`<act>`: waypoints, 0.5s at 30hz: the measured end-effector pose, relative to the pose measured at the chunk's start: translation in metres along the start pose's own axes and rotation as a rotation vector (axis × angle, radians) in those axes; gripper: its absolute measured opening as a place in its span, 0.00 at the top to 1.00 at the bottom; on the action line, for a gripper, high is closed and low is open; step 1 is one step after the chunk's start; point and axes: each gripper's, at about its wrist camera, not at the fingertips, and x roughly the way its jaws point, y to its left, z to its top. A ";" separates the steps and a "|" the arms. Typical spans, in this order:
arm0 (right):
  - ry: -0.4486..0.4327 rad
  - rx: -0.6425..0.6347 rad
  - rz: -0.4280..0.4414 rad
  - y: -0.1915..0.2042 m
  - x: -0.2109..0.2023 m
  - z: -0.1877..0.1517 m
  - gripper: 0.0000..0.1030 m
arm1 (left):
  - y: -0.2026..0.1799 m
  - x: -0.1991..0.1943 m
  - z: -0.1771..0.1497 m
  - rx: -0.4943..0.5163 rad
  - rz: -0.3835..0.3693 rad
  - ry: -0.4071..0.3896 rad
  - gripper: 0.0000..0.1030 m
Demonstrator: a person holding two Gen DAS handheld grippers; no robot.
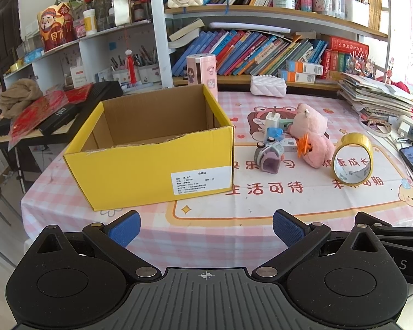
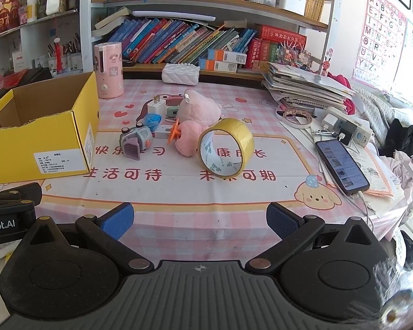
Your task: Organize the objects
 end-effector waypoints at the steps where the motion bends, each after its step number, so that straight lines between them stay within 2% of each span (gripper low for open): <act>1: 0.000 0.000 0.000 0.000 0.000 0.000 0.00 | 0.000 0.000 0.000 0.000 0.000 0.000 0.00; 15: -0.002 0.000 0.000 -0.001 0.000 0.000 0.00 | -0.001 0.000 0.000 -0.002 0.005 -0.002 0.00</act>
